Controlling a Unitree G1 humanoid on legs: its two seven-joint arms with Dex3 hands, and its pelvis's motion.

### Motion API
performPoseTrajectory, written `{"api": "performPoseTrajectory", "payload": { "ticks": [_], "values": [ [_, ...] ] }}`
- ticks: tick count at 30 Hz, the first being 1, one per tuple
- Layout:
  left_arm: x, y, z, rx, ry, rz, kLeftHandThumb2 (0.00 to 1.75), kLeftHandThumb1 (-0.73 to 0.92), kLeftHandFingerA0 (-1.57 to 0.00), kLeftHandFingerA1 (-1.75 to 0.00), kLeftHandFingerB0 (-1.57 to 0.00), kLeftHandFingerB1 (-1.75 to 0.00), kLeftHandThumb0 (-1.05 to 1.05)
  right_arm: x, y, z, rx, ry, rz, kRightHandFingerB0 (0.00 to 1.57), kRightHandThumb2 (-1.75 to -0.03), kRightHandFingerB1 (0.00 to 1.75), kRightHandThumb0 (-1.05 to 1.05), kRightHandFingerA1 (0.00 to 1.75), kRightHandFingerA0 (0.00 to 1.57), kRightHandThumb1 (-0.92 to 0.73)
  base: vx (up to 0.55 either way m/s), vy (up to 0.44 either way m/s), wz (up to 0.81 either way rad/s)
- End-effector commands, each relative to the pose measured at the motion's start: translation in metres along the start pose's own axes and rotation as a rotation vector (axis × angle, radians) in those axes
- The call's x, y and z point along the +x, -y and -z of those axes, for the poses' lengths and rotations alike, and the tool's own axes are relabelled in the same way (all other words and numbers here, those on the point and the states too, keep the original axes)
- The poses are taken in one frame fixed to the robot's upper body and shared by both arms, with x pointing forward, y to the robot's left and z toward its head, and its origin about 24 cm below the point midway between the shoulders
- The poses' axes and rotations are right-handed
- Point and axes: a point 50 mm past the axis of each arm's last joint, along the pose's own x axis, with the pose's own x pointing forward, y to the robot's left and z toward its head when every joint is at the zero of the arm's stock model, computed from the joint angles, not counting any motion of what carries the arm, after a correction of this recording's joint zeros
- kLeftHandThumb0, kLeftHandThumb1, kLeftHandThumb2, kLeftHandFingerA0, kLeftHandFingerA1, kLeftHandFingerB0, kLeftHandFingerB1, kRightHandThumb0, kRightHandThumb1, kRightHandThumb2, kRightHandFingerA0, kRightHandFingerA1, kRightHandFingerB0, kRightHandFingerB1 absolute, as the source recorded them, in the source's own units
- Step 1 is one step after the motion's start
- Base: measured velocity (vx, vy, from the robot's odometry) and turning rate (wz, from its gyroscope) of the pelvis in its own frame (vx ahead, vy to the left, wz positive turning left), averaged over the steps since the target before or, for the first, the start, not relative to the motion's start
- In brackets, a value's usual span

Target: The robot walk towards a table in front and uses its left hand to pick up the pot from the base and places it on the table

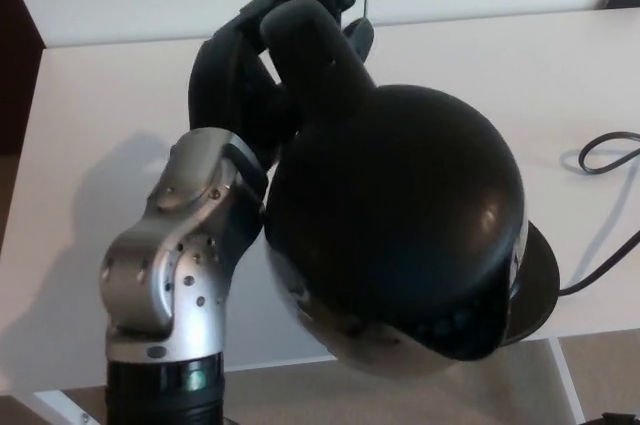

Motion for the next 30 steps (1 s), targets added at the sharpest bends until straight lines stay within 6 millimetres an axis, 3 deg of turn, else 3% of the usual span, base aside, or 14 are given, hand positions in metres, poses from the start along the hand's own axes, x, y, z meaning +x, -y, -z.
{"api": "performPoseTrajectory", "payload": {
  "ticks": [1, 5, 9, 10, 11, 12, 15, 18, 19, 26, 27, 28, 29, 30],
  "values": [
    [0.005, -0.004, -0.029, -0.073, 0.055, -0.002, 0.77, 0.78, -0.92, -1.6, -0.69, -1.24, -0.13, -0.004, 0.006, 0.007, -0.016, -0.036, 0.002, 0.56, -0.79, 0.55, -0.95, 0.64, 0.75, -0.39, 0.0, 0.0, 0.0],
    [0.006, -0.031, -0.052, -0.069, 0.1, -0.066, 0.82, 0.77, -0.97, -1.61, -0.7, -1.23, -0.12, -0.004, 0.006, 0.008, -0.018, -0.041, 0.003, 0.55, -0.79, 0.56, -0.92, 0.63, 0.76, -0.39, 0.0, 0.0, 0.0],
    [0.01, -0.035, -0.06, -0.071, 0.113, -0.084, 0.83, 0.79, -0.92, -1.62, -0.7, -1.23, -0.11, -0.002, 0.009, 0.004, -0.016, -0.036, 0.011, 0.55, -0.79, 0.55, -0.93, 0.63, 0.78, -0.39, 0.0, 0.0, 0.0],
    [0.009, -0.043, -0.059, -0.079, 0.11, -0.126, 0.74, 0.85, -0.91, -1.62, -0.68, -1.17, -0.11, -0.005, 0.006, 0.009, -0.019, -0.047, 0.005, 0.57, -0.62, 0.52, -0.92, 0.59, 0.75, -0.51, 0.0, 0.0, 0.0],
    [0.008, -0.046, -0.059, -0.083, 0.108, -0.143, 0.74, 0.85, -0.91, -1.62, -0.68, -1.17, -0.11, -0.006, 0.005, 0.012, -0.02, -0.052, 0.002, 0.57, -0.62, 0.52, -0.92, 0.59, 0.75, -0.51, 0.0, 0.0, 0.0],
    [0.011, -0.047, -0.062, -0.077, 0.11, -0.151, 0.76, 0.84, -0.95, -1.61, -0.69, -1.17, -0.1, -0.004, 0.006, 0.008, -0.017, -0.047, 0.005, 0.49, -0.8, 0.54, -0.87, 0.69, 0.85, -0.31, 0.0, 0.0, 0.0],
    [0.012, -0.05, -0.063, -0.073, 0.111, -0.158, 0.77, 0.83, -0.94, -1.62, -0.67, -1.19, -0.08, -0.003, 0.006, 0.008, -0.02, -0.044, 0.008, 0.51, -0.8, 0.53, -0.95, 0.69, 0.87, -0.34, 0.0, 0.0, 0.0],
    [0.016, -0.054, -0.049, -0.016, 0.093, -0.195, 0.72, 0.86, -0.95, -1.74, -0.61, -1.29, -0.05, -0.004, 0.006, 0.009, -0.02, -0.052, -0.002, 0.52, -0.79, 0.53, -0.93, 0.68, 0.87, -0.33, 0.0, 0.0, 0.0],
    [0.017, -0.055, -0.047, -0.006, 0.088, -0.203, 0.78, 0.81, -0.88, -1.69, -0.64, -1.25, -0.08, -0.004, 0.006, 0.009, -0.025, -0.052, -0.002, 0.53, -0.8, 0.52, -0.98, 0.67, 0.87, -0.35, 0.0, 0.0, 0.0],
    [0.021, -0.056, -0.039, 0.021, 0.079, -0.209, 0.74, 0.82, -0.94, -1.75, -0.66, -1.31, -0.03, -0.002, 0.008, 0.005, -0.043, -0.038, 0.003, 0.56, -0.8, 0.53, -1.01, 0.67, 0.87, -0.37, 0.0, 0.0, 0.0],
    [0.023, -0.057, -0.036, 0.044, 0.065, -0.218, 0.77, 0.82, -0.87, -1.69, -0.6, -1.27, -0.09, -0.001, 0.01, 0.003, -0.043, -0.036, 0.003, 0.6, -0.79, 0.53, -1.02, 0.66, 0.86, -0.36, 0.0, 0.0, 0.0],
    [0.024, -0.059, -0.034, 0.057, 0.056, -0.23, 0.95, 0.7, -1.13, -1.43, -0.67, -1.09, -0.18, -0.001, 0.011, 0.003, -0.046, -0.034, 0.001, 0.57, -0.79, 0.52, -0.99, 0.66, 0.87, -0.36, 0.0, 0.0, 0.0],
    [0.024, -0.06, -0.031, 0.061, 0.052, -0.239, 0.95, 0.7, -1.13, -1.43, -0.67, -1.09, -0.18, -0.002, 0.012, 0.003, -0.049, -0.033, -0.001, 0.57, -0.79, 0.52, -0.99, 0.66, 0.87, -0.36, 0.0, 0.0, 0.0],
    [0.025, -0.061, -0.03, 0.078, 0.048, -0.242, 0.69, 0.87, -0.77, -1.75, -0.52, -1.31, -0.1, -0.002, 0.012, 0.003, -0.049, -0.032, -0.001, 0.57, -0.79, 0.52, -1.01, 0.66, 0.87, -0.37, 0.0, 0.0, 0.0]
  ]
}}
